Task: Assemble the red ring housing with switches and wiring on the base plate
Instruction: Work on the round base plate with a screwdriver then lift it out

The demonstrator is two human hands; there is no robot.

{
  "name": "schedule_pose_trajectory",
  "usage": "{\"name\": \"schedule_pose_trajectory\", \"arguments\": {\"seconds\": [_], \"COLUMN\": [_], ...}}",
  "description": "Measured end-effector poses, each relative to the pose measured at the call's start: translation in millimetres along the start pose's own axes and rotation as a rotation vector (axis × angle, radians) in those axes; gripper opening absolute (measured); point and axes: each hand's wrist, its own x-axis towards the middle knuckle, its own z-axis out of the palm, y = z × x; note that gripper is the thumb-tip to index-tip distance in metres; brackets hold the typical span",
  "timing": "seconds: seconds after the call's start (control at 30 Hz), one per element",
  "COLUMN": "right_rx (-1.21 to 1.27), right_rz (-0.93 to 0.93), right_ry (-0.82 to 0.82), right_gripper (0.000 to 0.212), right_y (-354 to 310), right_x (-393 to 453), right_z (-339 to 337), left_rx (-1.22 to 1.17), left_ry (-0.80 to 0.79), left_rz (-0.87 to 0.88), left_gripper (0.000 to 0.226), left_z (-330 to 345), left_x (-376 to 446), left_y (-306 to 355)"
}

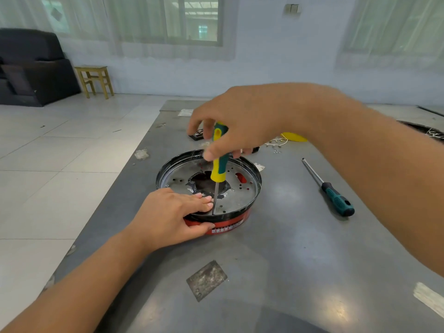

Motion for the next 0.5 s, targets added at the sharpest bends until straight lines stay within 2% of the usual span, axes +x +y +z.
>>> {"name": "schedule_pose_trajectory", "arguments": {"seconds": [0.03,0.1,0.2,0.23,0.33,0.4,0.43,0.5], "right_rx": [0.106,0.157,0.002,-0.055,-0.266,-0.401,-0.387,-0.141], "right_rz": [-0.023,-0.064,-0.052,-0.023,0.051,0.072,0.064,0.021], "right_ry": [-0.059,-0.097,-0.039,-0.008,0.167,0.313,0.309,0.132], "right_gripper": [0.032,0.031,0.015,0.015,0.047,0.053,0.052,0.035], "right_y": [0,1,-4,-7,-10,-9,-7,-2], "right_x": [-3,-10,-13,-14,-11,-9,-9,-13], "right_z": [-7,-16,-13,-9,14,24,24,15], "left_rx": [-0.004,0.007,0.023,0.029,0.039,0.049,0.053,0.056], "left_ry": [-0.002,-0.005,0.004,0.017,0.037,0.040,0.040,0.042], "left_rz": [-0.005,-0.007,0.003,0.011,0.027,0.030,0.031,0.028], "left_gripper": [0.042,0.042,0.041,0.041,0.037,0.037,0.038,0.038], "left_z": [-1,-1,0,0,2,2,2,1], "left_x": [0,0,0,0,0,-1,-1,0], "left_y": [0,0,-1,-1,-1,-1,0,0]}}
